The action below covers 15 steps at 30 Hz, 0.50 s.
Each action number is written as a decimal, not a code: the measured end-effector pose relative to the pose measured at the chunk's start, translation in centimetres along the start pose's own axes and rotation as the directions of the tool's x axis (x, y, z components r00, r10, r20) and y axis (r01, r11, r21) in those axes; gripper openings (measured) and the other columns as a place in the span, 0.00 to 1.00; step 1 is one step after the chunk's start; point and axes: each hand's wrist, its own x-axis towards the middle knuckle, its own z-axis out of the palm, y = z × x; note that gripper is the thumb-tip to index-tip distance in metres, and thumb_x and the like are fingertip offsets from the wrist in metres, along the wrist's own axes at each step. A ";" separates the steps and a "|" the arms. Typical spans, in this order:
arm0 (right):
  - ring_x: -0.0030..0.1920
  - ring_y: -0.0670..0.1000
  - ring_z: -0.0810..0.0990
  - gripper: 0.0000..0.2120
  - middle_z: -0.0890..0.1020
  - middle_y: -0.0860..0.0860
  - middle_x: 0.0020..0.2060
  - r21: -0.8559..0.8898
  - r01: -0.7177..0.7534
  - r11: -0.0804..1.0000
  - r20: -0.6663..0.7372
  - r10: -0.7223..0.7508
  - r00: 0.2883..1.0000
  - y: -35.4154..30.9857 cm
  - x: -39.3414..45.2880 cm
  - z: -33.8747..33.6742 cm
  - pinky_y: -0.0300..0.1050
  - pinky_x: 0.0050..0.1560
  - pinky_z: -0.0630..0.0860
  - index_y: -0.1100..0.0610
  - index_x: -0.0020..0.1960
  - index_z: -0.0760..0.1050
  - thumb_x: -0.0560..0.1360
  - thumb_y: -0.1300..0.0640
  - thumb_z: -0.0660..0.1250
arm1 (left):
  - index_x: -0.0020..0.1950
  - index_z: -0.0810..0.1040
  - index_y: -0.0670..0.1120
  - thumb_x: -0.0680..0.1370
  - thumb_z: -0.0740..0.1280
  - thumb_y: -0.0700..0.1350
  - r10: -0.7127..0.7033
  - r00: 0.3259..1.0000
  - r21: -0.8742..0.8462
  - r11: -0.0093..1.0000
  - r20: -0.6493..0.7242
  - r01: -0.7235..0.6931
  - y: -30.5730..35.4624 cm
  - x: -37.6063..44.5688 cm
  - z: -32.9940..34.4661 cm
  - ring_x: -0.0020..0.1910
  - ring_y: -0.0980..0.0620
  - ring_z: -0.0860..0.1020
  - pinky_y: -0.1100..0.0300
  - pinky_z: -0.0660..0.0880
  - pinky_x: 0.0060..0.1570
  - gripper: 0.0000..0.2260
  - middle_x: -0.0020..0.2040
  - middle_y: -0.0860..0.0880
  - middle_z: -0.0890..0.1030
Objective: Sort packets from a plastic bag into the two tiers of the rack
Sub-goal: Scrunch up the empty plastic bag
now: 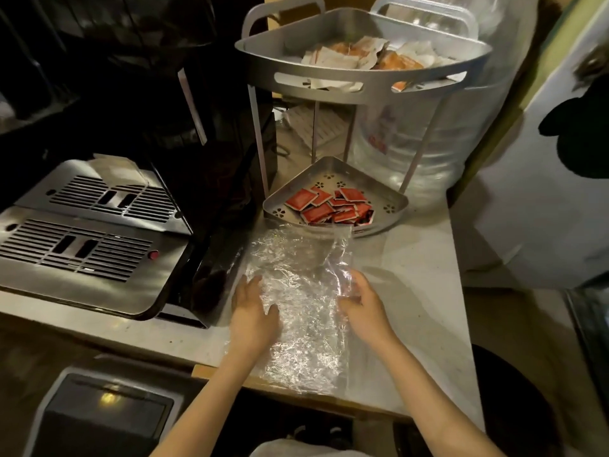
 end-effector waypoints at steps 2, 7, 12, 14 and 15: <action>0.43 0.49 0.76 0.31 0.73 0.54 0.57 0.150 -0.082 0.985 -0.017 0.086 0.996 0.1 0.2 -0.2 0.41 0.43 0.74 0.51 0.72 0.59 0.73 0.69 0.63 | 0.70 0.60 0.44 0.74 0.66 0.40 -0.072 0.997 -0.090 0.994 -0.034 0.069 0.2 0.1 -0.7 0.60 0.37 0.73 0.47 0.73 0.59 0.27 0.73 0.42 0.56; 0.39 0.48 0.79 0.16 0.82 0.53 0.42 0.208 -0.282 0.937 0.088 0.269 0.959 -0.4 0.4 -0.8 0.37 0.37 0.73 0.64 0.58 0.74 0.72 0.62 0.68 | 0.69 0.64 0.46 0.72 0.70 0.41 -0.227 0.974 -0.282 0.934 0.000 0.218 0.9 0.3 -1.8 0.60 0.45 0.71 0.55 0.70 0.56 0.27 0.68 0.44 0.65; 0.37 0.45 0.80 0.06 0.81 0.49 0.34 0.133 -0.192 0.972 0.157 0.171 0.973 -1.3 0.2 -2.1 0.37 0.39 0.72 0.56 0.42 0.78 0.72 0.65 0.67 | 0.68 0.65 0.44 0.69 0.73 0.41 -0.329 0.935 -0.533 0.772 0.131 0.346 0.5 0.5 -2.0 0.63 0.43 0.72 0.54 0.69 0.62 0.30 0.66 0.42 0.70; 0.41 0.49 0.79 0.05 0.82 0.51 0.37 0.158 -0.166 0.973 0.136 0.146 0.980 -1.6 0.4 -3.1 0.45 0.49 0.73 0.55 0.41 0.80 0.70 0.64 0.68 | 0.67 0.66 0.39 0.66 0.76 0.43 -0.301 0.910 -0.622 0.664 0.286 0.415 0.5 0.8 -2.3 0.59 0.42 0.75 0.51 0.71 0.62 0.33 0.62 0.40 0.75; 0.40 0.50 0.80 0.05 0.82 0.52 0.36 0.187 -0.160 0.969 0.128 0.138 0.982 -1.9 0.6 -3.6 0.48 0.50 0.74 0.55 0.41 0.80 0.70 0.64 0.69 | 0.65 0.69 0.37 0.63 0.77 0.44 -0.253 0.891 -0.660 0.601 0.376 0.450 0.6 0.9 -2.5 0.56 0.43 0.78 0.54 0.74 0.58 0.34 0.59 0.39 0.78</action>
